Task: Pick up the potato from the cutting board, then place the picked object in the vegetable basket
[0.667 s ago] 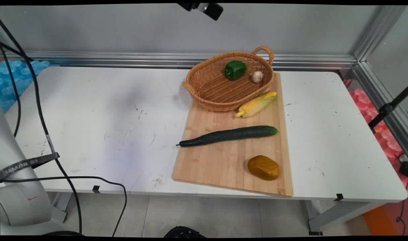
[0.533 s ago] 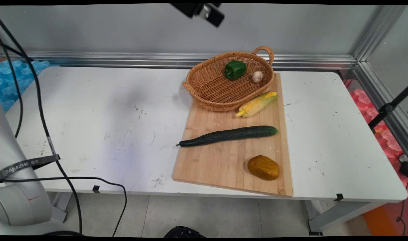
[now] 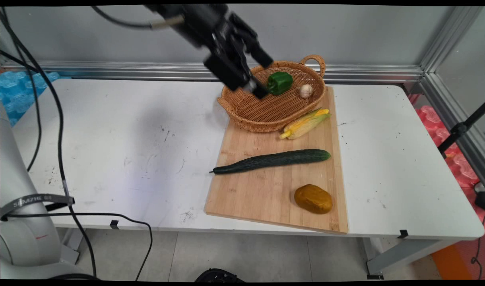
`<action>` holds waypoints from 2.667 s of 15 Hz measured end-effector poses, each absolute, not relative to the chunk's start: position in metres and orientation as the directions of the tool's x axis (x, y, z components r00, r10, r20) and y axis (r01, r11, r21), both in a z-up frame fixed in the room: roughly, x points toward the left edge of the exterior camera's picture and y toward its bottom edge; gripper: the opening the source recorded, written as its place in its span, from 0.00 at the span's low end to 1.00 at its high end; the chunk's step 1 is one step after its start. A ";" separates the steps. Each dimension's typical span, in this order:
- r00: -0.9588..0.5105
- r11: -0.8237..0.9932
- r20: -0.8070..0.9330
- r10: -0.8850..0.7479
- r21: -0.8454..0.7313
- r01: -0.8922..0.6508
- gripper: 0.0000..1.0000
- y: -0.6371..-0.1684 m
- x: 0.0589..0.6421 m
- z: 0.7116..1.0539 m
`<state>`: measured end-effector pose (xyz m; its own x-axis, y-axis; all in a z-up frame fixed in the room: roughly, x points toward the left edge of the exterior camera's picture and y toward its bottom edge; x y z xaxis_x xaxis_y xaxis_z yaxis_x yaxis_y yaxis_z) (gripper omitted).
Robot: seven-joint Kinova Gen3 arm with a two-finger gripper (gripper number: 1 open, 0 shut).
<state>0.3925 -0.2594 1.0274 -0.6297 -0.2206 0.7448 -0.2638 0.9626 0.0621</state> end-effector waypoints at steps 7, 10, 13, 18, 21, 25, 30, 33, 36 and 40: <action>-0.732 0.982 0.660 -0.168 0.043 -0.186 1.00 -0.261 0.338 0.956; -0.774 0.990 0.620 -0.126 0.024 -0.142 1.00 -0.266 0.311 0.920; -0.805 0.994 0.586 -0.093 0.006 -0.111 1.00 -0.273 0.286 0.887; -0.838 0.997 0.543 -0.049 -0.016 -0.069 1.00 -0.285 0.248 0.841; -0.852 0.999 0.524 -0.026 -0.023 -0.045 1.00 -0.291 0.229 0.818; -0.864 0.999 0.504 -0.005 -0.030 -0.024 1.00 -0.298 0.208 0.796; -0.872 0.999 0.489 0.007 -0.033 -0.010 1.00 -0.303 0.191 0.779; -0.876 0.999 0.482 0.021 -0.032 0.006 0.00 -0.306 0.184 0.774; -0.878 0.999 0.478 0.039 -0.030 0.028 0.00 -0.307 0.183 0.779; -0.878 0.999 0.476 0.045 -0.040 0.029 0.00 -0.309 0.192 0.809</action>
<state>0.1916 -0.3092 0.8092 -0.8784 0.0447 0.4758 0.0294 0.9988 -0.0397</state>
